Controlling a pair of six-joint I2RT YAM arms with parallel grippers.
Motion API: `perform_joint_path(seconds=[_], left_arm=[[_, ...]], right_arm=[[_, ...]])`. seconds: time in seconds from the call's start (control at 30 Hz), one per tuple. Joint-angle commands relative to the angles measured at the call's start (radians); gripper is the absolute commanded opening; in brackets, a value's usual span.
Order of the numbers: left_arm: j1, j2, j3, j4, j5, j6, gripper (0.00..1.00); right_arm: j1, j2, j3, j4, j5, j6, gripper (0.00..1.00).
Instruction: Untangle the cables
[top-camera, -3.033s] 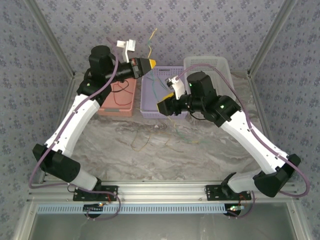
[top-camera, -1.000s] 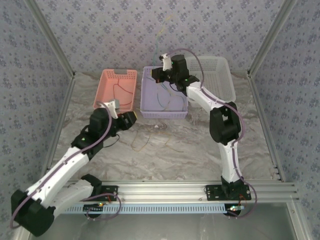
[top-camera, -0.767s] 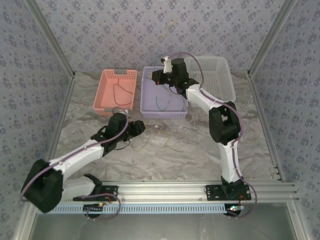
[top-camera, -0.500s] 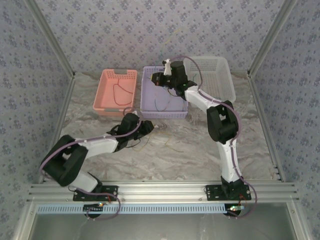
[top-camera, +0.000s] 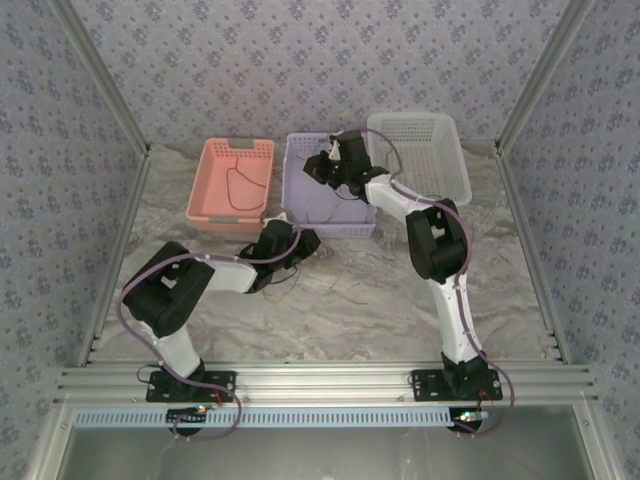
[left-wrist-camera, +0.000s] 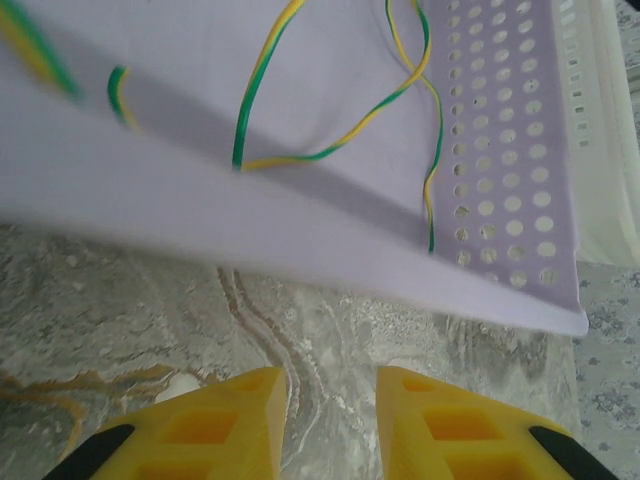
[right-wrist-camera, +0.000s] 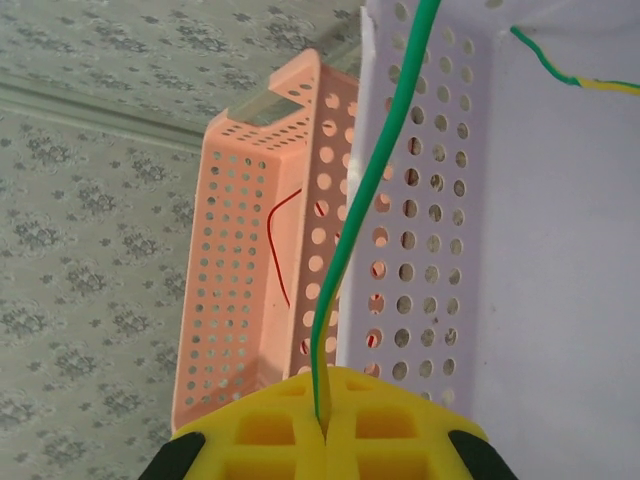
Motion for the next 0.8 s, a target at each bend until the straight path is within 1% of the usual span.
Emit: perform_joint_path(seconds=[0.0,0.13,0.2,0.4,0.57,0.77], left_arm=[[0.006,0.039,0.022,0.075,0.015,-0.003,0.28],[0.013,0.066,0.022,0.104,0.033,-0.005,0.27],[0.013,0.075,0.028,0.108,0.041,-0.001,0.27],[0.016,0.095,0.048,0.104,0.050,0.006,0.26],[0.018,0.116,0.067,0.107,0.055,0.001,0.26],[0.018,0.126,0.079,0.106,0.053,0.002,0.26]], right_arm=[[0.008,0.057,0.062,-0.110,-0.051,0.115,0.00],[0.025,0.071,0.110,-0.203,-0.048,0.160,0.00],[0.027,0.080,0.121,-0.221,-0.052,0.190,0.00],[0.033,0.092,0.121,-0.210,-0.058,0.253,0.00],[0.041,0.093,0.103,-0.192,-0.061,0.374,0.00],[0.067,0.085,0.093,-0.181,-0.023,0.448,0.00]])
